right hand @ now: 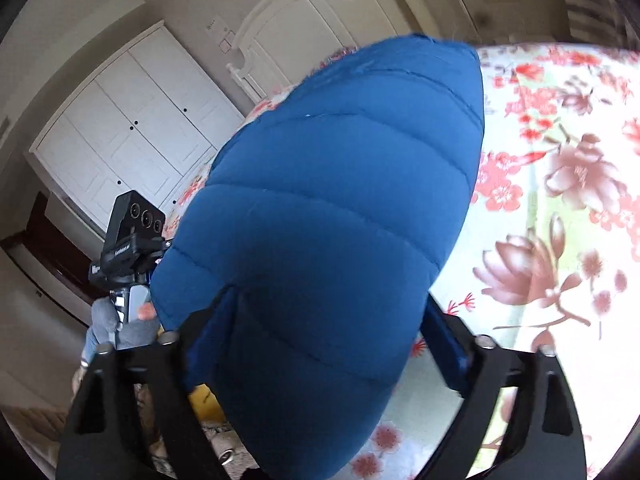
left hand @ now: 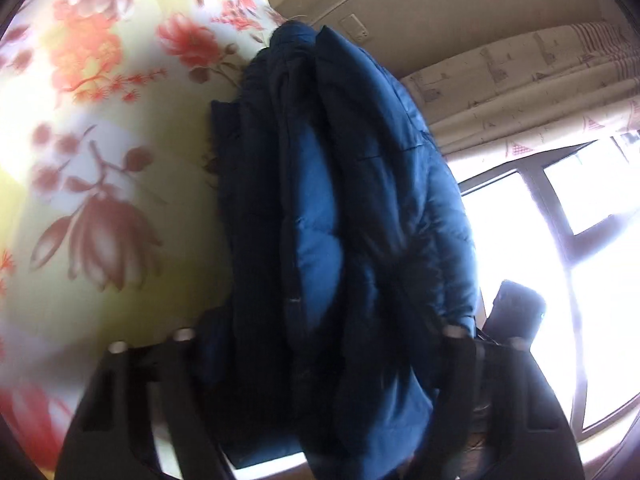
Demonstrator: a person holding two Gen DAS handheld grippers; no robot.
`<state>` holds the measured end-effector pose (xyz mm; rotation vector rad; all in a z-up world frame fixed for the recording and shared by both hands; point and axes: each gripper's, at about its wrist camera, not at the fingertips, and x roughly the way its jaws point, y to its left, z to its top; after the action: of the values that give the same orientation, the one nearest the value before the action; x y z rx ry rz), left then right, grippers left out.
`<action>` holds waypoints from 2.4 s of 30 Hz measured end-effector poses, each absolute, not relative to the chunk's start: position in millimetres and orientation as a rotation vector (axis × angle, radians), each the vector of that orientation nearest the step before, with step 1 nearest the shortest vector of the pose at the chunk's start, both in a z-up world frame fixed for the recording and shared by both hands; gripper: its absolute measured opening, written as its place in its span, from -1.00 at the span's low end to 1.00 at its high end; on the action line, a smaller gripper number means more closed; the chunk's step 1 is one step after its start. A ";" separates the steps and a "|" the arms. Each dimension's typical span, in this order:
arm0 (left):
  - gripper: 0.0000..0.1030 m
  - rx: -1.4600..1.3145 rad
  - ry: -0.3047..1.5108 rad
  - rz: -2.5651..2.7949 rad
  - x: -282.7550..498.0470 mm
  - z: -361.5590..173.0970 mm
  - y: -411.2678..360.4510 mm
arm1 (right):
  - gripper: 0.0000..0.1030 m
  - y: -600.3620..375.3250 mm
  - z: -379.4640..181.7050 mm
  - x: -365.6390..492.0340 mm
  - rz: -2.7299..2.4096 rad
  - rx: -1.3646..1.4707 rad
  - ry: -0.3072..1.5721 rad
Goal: Fold large clothes
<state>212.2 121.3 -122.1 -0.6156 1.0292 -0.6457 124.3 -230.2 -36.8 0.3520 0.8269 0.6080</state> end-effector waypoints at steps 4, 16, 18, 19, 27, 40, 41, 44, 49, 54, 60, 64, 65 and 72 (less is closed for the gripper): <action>-0.11 -0.558 0.971 -0.608 223.2 -104.0 99.0 | 0.26 -245.6 -25.8 129.9 0.523 0.294 0.740; 0.42 -0.376 0.799 -0.376 275.1 -84.9 17.8 | 0.67 -300.2 -6.7 168.7 0.188 0.268 0.743; 0.91 -0.272 0.671 -0.286 240.9 -61.5 18.1 | 0.69 -291.0 16.7 139.3 0.143 0.197 0.662; 0.95 -0.240 0.612 -0.262 222.5 -48.5 18.8 | 0.70 -285.3 31.4 121.7 0.155 0.184 0.617; 0.96 0.032 0.431 -0.118 112.5 35.5 -14.3 | 0.91 -253.8 107.4 40.9 0.044 0.065 0.451; 0.96 0.027 0.379 -0.089 65.9 51.8 -26.6 | 0.91 -246.6 105.3 29.8 -0.025 0.036 0.469; 0.96 0.029 0.378 -0.085 65.2 51.9 -26.8 | 0.91 -245.4 104.2 30.2 -0.027 0.033 0.472; 0.96 0.032 0.378 -0.081 65.1 51.4 -26.6 | 0.91 -243.0 102.9 31.0 -0.025 0.021 0.477; 0.96 0.033 0.385 -0.073 66.2 49.0 -24.5 | 0.91 -240.7 100.7 31.3 -0.020 0.007 0.485; 0.96 0.040 0.392 -0.065 66.9 46.4 -23.7 | 0.91 -238.2 99.4 32.0 -0.019 -0.004 0.490; 0.96 0.047 0.396 -0.062 67.6 44.3 -24.3 | 0.91 -236.3 97.6 32.1 -0.018 -0.007 0.495; 0.96 0.044 0.395 -0.063 67.6 43.9 -24.1 | 0.91 -235.6 97.0 31.5 -0.017 -0.008 0.494; 0.96 0.045 0.394 -0.062 67.5 44.0 -24.4 | 0.91 -235.3 96.9 31.3 -0.018 -0.007 0.493; 0.96 0.047 0.396 -0.062 67.6 43.4 -24.9 | 0.91 -234.9 97.0 31.3 -0.013 -0.008 0.495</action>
<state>67.6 -24.9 43.4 0.0475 0.3963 -0.0621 31.3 -234.9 97.0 -0.0080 0.4955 -0.0133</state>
